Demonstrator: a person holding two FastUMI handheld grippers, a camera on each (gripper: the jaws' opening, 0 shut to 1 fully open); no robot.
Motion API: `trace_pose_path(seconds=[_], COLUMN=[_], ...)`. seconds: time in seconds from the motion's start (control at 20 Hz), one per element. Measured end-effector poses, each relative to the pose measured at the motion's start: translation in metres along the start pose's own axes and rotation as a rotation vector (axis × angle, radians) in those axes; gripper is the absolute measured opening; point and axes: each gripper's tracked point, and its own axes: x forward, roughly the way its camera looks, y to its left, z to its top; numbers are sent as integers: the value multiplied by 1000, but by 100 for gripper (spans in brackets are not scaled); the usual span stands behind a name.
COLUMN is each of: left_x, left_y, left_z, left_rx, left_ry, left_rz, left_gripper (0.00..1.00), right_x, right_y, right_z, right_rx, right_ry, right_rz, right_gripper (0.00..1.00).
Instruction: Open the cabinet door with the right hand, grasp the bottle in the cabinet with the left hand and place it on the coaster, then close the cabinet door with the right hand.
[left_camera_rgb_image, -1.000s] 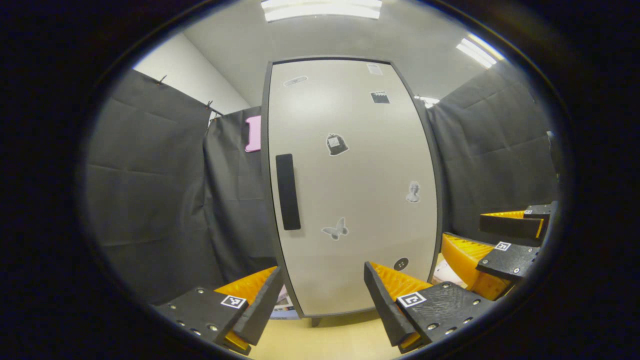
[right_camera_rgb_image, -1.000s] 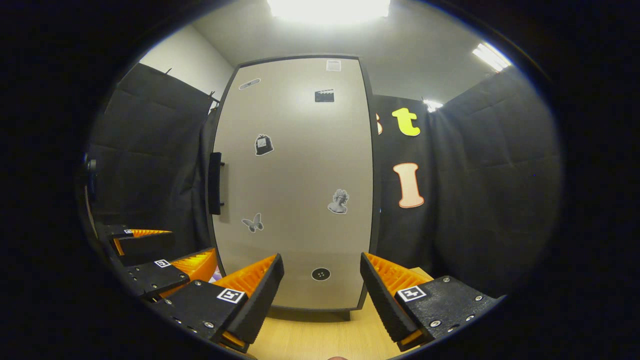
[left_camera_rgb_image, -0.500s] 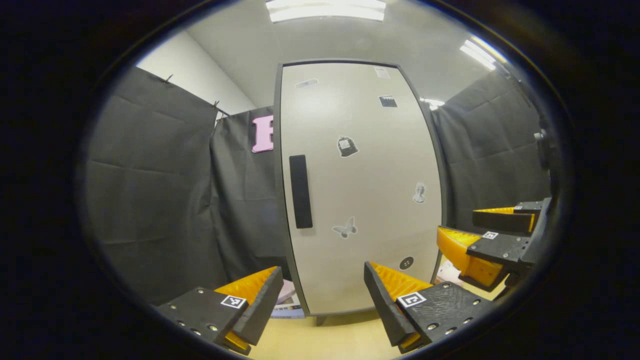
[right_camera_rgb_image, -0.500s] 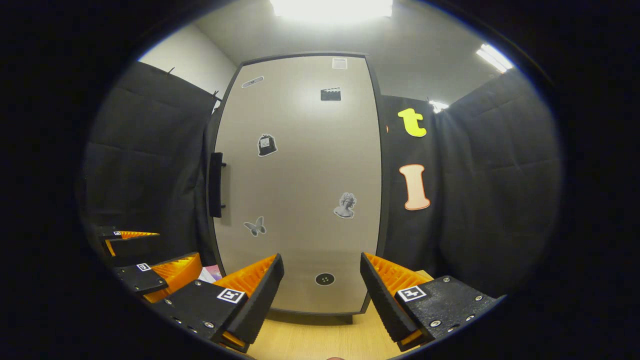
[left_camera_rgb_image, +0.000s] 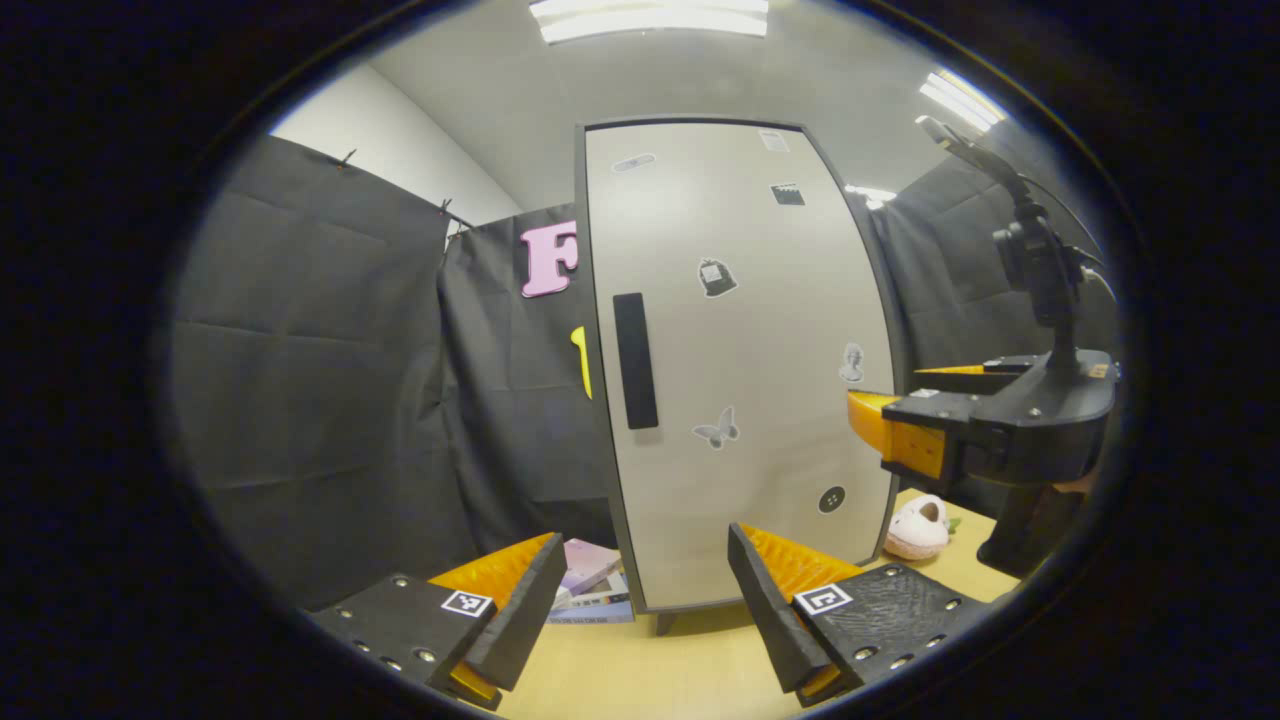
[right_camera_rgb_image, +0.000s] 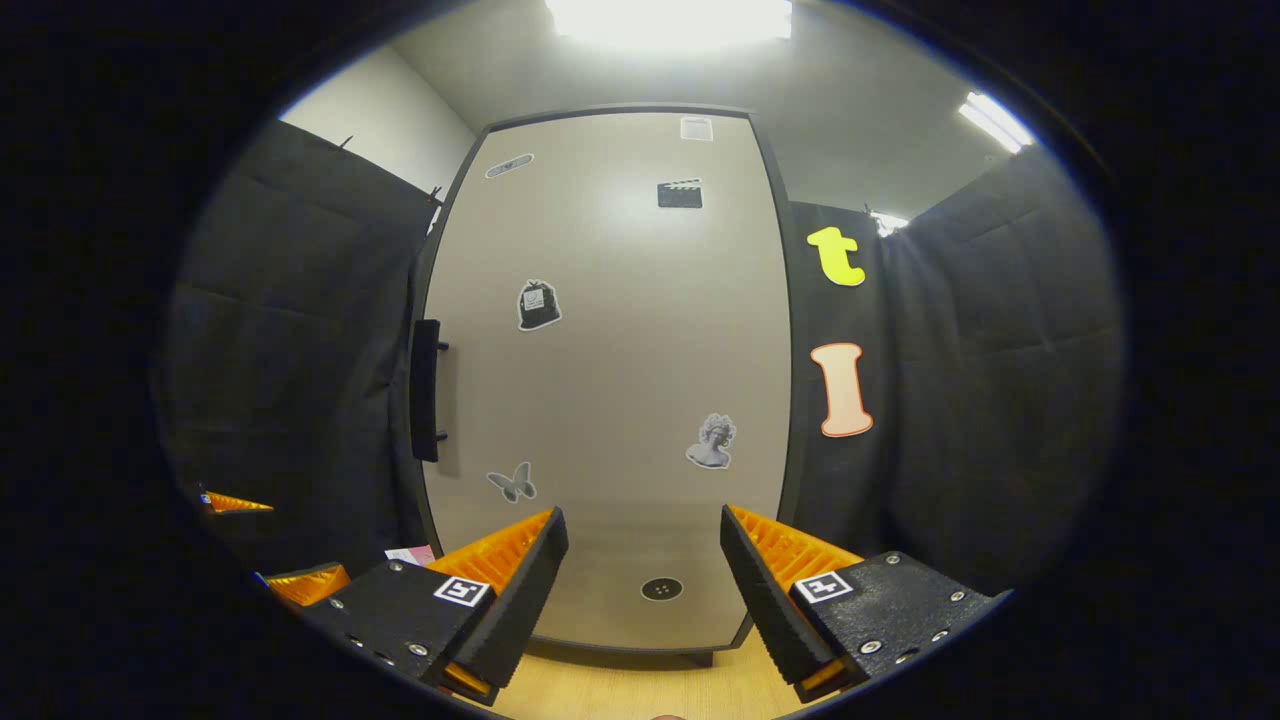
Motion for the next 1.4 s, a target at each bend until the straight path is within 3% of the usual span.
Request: trace_pose_path(seconds=[0.35, 0.4, 0.65, 0.85, 0.9, 1.1, 1.4], left_x=[-31, -36, -62, -82, -85, -89, -99], left_y=[23, 27, 44, 56, 58, 65, 91], left_z=[-19, -21, -32, -20, -15, -10, 1], left_rx=[0, 0, 27, -9, -31, -64, -26], left_ry=[35, 36, 48, -6, -22, -42, -91], left_rz=[52, 58, 98, 109, 108, 77, 174], left_gripper=[93, 96, 93, 96, 93, 96, 94], right_x=[21, 23, 36, 53, 57, 77, 94], right_y=[47, 55, 104, 137, 145, 167, 188], right_z=[27, 30, 46, 45, 46, 49, 33], right_rx=[0, -2, 10, 50, 61, 50, -14], right_ry=[-58, -67, -113, -85, -83, -98, -62], right_rz=[86, 100, 178, 223, 236, 244, 242], right_gripper=[94, 95, 94, 95, 95, 94, 95])
